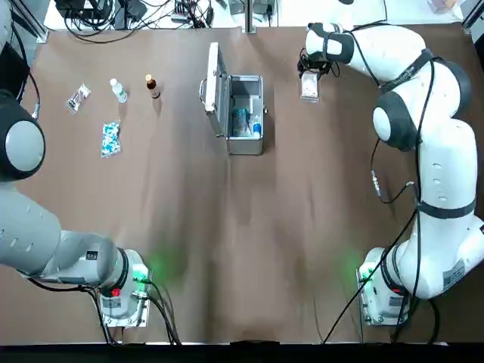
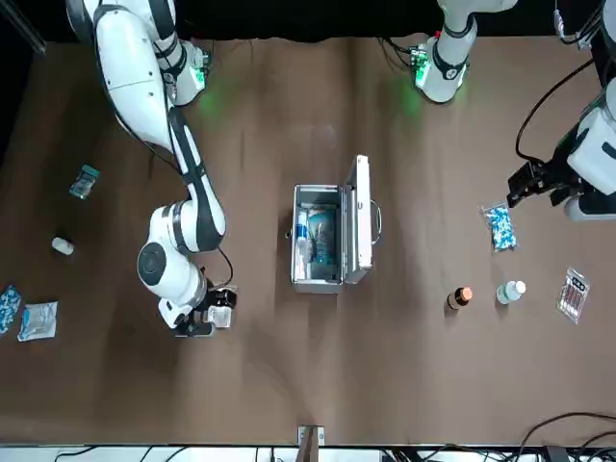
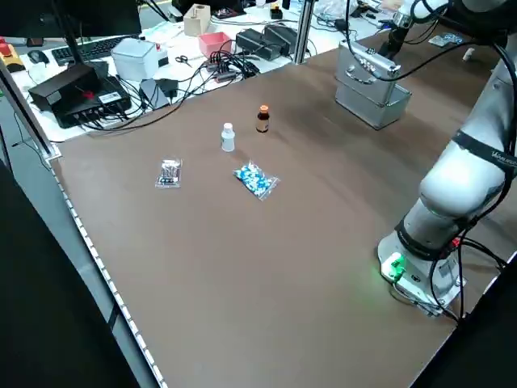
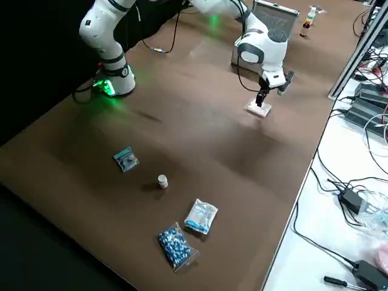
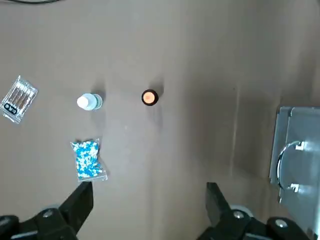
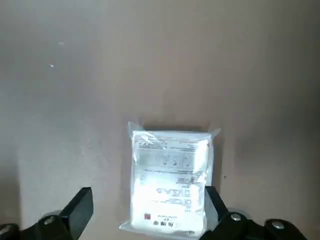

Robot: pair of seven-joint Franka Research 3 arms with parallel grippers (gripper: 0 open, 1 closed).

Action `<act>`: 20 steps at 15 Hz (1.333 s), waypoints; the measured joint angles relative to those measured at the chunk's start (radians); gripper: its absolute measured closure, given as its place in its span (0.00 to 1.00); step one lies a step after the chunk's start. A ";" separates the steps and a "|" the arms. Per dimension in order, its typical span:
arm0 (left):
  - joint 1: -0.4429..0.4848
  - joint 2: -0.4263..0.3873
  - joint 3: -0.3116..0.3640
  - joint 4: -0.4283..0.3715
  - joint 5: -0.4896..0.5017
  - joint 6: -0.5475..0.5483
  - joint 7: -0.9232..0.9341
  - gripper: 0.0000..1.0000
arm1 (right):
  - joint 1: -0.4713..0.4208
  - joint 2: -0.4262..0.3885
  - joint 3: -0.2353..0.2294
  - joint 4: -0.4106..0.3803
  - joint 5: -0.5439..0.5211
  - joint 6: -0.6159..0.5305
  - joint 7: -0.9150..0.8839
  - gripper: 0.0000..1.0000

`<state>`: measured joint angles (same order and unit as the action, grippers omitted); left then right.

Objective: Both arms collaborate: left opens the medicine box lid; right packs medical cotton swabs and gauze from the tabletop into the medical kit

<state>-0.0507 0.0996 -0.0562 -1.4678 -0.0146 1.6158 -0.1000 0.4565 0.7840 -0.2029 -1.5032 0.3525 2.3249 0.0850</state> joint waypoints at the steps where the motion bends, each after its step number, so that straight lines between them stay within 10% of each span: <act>1: 0.000 0.000 0.001 0.000 0.000 -0.001 0.005 0.00 | -0.001 0.007 0.000 0.000 -0.002 0.002 0.000 0.02; 10: 0.000 0.000 0.001 0.000 0.000 -0.002 0.010 0.00 | -0.001 0.069 0.000 0.007 -0.008 0.090 0.000 0.04; 18: 0.000 0.000 0.001 0.000 0.000 -0.004 0.012 0.00 | -0.002 0.055 -0.002 0.031 -0.008 0.029 0.014 0.67; 20: 0.000 0.000 0.001 0.000 0.000 -0.004 0.012 0.00 | 0.002 0.044 0.000 0.056 -0.008 -0.064 0.046 0.70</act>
<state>-0.0505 0.0996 -0.0555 -1.4678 -0.0146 1.6117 -0.0883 0.4583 0.8282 -0.2031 -1.4475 0.3446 2.2607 0.1306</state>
